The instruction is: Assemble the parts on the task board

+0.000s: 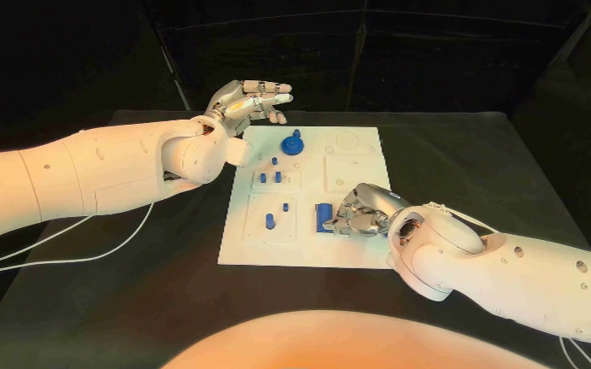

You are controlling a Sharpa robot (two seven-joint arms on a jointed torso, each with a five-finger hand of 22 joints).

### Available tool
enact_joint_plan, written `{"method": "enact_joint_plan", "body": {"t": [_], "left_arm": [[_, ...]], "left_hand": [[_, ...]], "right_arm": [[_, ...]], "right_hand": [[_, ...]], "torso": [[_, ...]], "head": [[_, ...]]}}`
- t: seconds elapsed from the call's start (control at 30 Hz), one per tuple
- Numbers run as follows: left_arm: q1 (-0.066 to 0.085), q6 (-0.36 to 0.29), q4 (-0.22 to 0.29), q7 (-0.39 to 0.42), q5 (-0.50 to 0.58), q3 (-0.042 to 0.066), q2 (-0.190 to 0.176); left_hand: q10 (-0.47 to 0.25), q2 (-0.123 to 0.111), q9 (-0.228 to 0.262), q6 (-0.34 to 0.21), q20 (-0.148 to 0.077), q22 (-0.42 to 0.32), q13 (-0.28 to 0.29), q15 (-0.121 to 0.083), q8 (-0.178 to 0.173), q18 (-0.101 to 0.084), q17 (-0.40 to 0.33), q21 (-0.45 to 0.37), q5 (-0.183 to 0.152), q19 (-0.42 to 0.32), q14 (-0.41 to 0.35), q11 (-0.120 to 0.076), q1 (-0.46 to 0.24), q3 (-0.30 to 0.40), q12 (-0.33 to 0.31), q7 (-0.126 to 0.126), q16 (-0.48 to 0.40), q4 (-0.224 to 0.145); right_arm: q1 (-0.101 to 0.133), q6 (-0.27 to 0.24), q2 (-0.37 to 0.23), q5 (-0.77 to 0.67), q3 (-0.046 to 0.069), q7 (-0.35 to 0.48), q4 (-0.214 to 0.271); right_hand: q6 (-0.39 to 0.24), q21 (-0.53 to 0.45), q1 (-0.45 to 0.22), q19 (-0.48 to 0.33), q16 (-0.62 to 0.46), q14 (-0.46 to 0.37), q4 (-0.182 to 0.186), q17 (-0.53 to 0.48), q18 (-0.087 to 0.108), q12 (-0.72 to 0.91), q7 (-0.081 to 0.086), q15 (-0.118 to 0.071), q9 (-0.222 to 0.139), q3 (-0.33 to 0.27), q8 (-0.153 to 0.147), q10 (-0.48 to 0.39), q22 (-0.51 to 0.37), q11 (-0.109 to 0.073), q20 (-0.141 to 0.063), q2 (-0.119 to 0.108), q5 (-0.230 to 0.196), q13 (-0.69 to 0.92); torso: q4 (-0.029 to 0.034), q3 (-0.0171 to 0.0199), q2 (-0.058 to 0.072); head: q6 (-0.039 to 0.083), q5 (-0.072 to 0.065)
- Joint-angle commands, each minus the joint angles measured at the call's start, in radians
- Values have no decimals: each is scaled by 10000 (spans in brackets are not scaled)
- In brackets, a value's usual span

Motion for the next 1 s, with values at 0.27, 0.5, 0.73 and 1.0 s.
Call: {"method": "enact_joint_plan", "body": {"t": [0.27, 0.5, 0.73, 1.0], "left_arm": [[14, 150, 21, 40, 14, 8, -12], [13, 145, -1, 36, 14, 7, -31], [1, 165, -27, 33, 14, 3, -9], [-18, 168, -62, 21, 14, -3, 19]], "left_hand": [[-57, 81, -9, -43, 56, -19, -8, 58, -17, 116, -15, -63, 17, 8, 0, 22, 18, -69, 63, 13, -59, -9], [-57, 81, -9, -43, 56, -19, -8, 58, -17, 116, -15, -63, 17, 8, 0, 22, 18, -69, 63, 13, -59, -9], [-57, 81, -9, -43, 56, -19, -8, 58, -17, 116, -15, -63, 17, 8, 0, 22, 18, -69, 63, 13, -59, -9], [-69, 89, -8, -51, 62, -26, -7, 67, -18, 113, -17, -71, 16, 10, 3, 28, 0, -84, 70, 18, -60, 7]], "right_arm": [[19, 27, -299, -103, 6, 130, 263], [21, -786, -1035, 380, 6, 927, 738], [30, -1085, -2090, 1017, 8, 1424, 1396], [69, -723, -3255, 1375, 8, 1450, 1457]], "right_hand": [[9, -54, 154, 540, -52, 902, -79, 2001, -94, 3, 49, -55, 16, -51, -87, 20, 1383, -27, -58, 13, -55, -35], [-256, -99, -28, 507, -68, 895, -14, 1972, -81, -173, 194, 34, -45, -60, -313, -83, 1318, 93, 2, -57, 113, -145], [-654, -163, -217, 459, -93, 885, 90, 1931, -60, -471, 388, 161, -157, -80, -672, -263, 1224, 254, 110, -141, 330, -342], [-859, -264, -50, 384, -156, 858, -1, 1824, -25, -874, 519, 272, -233, 41, -933, -495, 1073, 373, 219, -135, 481, -624]], "torso": [[-16, 0, -3], [-43, 5, -16], [-105, 16, -58], [-144, -24, -110]], "head": [[12, 23], [33, -3], [61, -48], [51, -293]]}}
